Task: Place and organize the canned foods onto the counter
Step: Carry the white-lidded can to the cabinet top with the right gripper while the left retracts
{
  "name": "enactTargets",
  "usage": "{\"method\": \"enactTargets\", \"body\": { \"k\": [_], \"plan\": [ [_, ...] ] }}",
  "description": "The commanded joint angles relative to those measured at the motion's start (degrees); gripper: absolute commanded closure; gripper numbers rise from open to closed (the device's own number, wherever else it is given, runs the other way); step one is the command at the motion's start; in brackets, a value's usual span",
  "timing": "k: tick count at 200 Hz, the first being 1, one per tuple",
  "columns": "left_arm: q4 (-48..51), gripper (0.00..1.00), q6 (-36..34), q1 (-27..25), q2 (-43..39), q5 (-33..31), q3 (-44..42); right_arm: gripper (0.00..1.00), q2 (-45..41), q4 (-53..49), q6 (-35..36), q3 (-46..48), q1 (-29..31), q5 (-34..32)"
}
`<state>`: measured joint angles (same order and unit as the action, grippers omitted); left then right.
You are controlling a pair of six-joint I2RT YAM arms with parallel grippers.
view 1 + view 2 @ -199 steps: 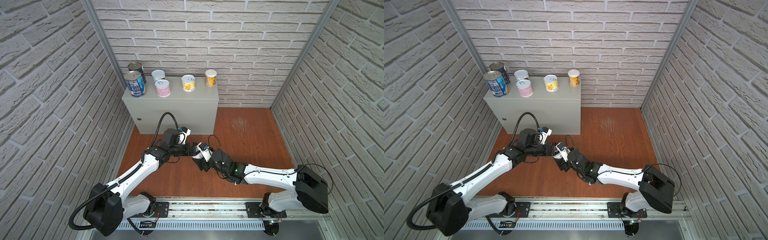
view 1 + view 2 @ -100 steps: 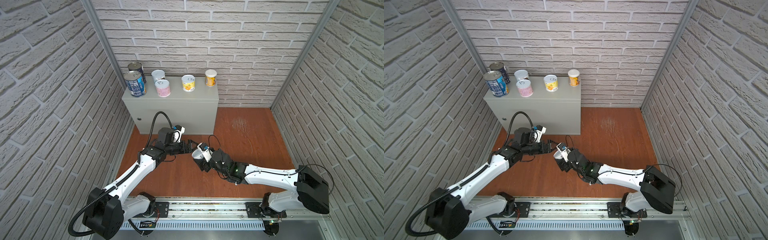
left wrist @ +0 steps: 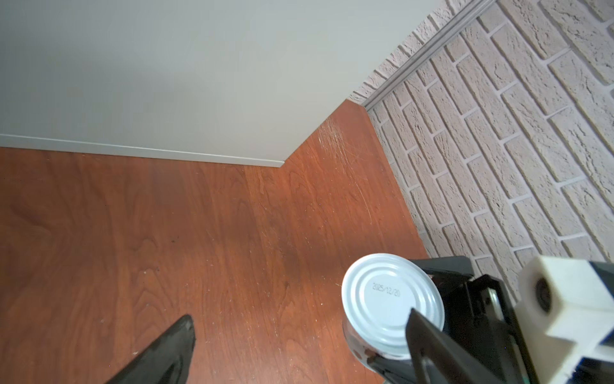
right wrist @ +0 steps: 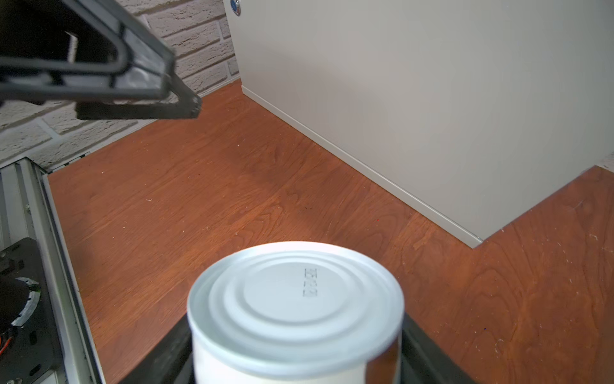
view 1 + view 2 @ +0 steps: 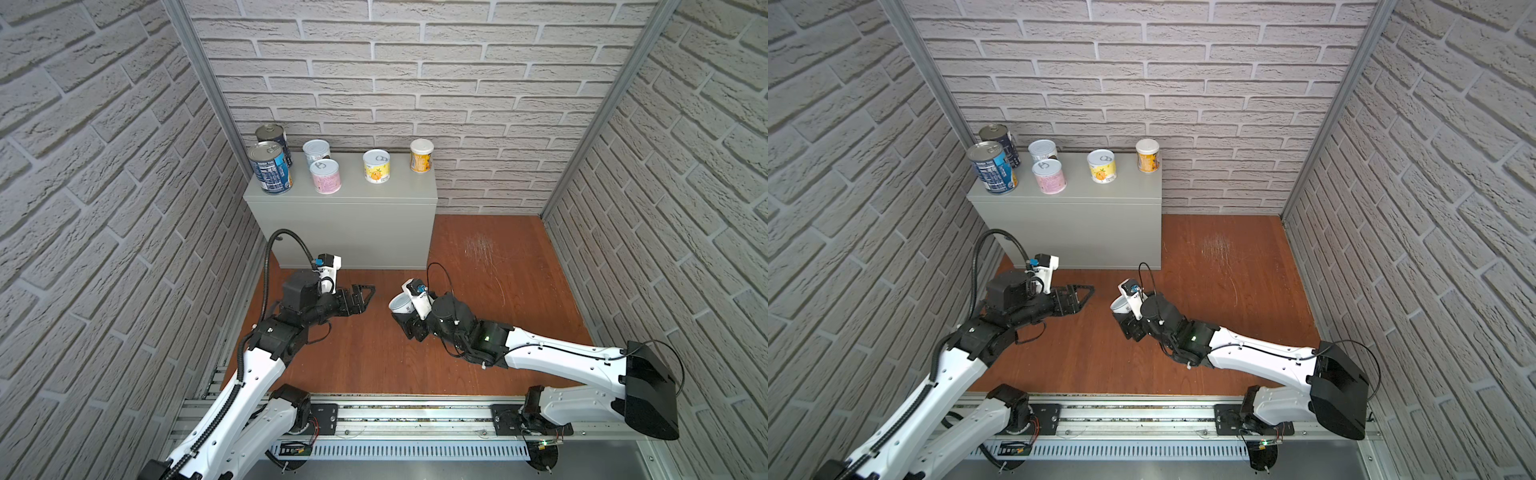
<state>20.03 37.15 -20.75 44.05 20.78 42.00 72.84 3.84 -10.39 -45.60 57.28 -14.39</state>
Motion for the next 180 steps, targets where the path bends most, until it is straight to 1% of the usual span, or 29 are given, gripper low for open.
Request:
{"method": "enactTargets", "body": {
  "k": [1, 5, 43, 59, 80, 103, 119, 134, 158, 180],
  "plan": [
    [1.85, 0.02, -2.40, 0.80, -2.30, -4.01, -1.51, 0.39, -2.53, 1.93, -1.25, -2.15, 0.16, -2.20],
    [2.21, 0.02, -2.59, 0.81, -4.10, -4.23, -1.69, 0.39, -2.66, 1.68, -1.29, -2.25, 0.20, -2.55],
    [4.55, 0.02, -3.66, 0.81, -10.50, -6.21, -5.84, 0.39, -3.51, -1.37, -1.82, -4.23, 0.25, -6.26],
    [5.24, 0.02, -4.03, 0.89, -13.63, -7.91, -8.13, 0.39, -3.16, -4.46, -2.40, -6.43, 0.12, -7.90],
    [6.63, 0.02, -3.81, 0.89, -16.78, -10.40, -9.69, 0.39, -3.58, -5.73, -2.42, -8.25, 0.12, -6.91],
    [5.98, 0.02, -3.75, 0.83, -18.75, -10.77, -10.09, 0.39, -4.54, -5.75, -2.57, -9.46, 0.12, -6.08],
    [6.32, 0.02, -3.75, 0.85, -19.69, -11.78, -10.09, 0.39, -4.81, -6.74, -2.63, -11.22, 0.12, -6.33],
    [7.52, 0.02, -4.20, 0.89, -20.06, -11.28, -9.18, 0.39, -4.99, -6.91, -2.20, -12.96, 0.14, -6.32],
    [13.27, 0.02, -7.06, 0.81, -20.24, -9.12, -4.33, 0.39, -4.78, -6.56, -1.59, -15.72, -0.12, -7.08],
    [17.37, 0.02, -9.32, 0.89, -21.57, -10.51, -1.85, 0.39, -4.89, -4.75, -0.60, -17.53, -0.49, -5.96]
  ]
}}
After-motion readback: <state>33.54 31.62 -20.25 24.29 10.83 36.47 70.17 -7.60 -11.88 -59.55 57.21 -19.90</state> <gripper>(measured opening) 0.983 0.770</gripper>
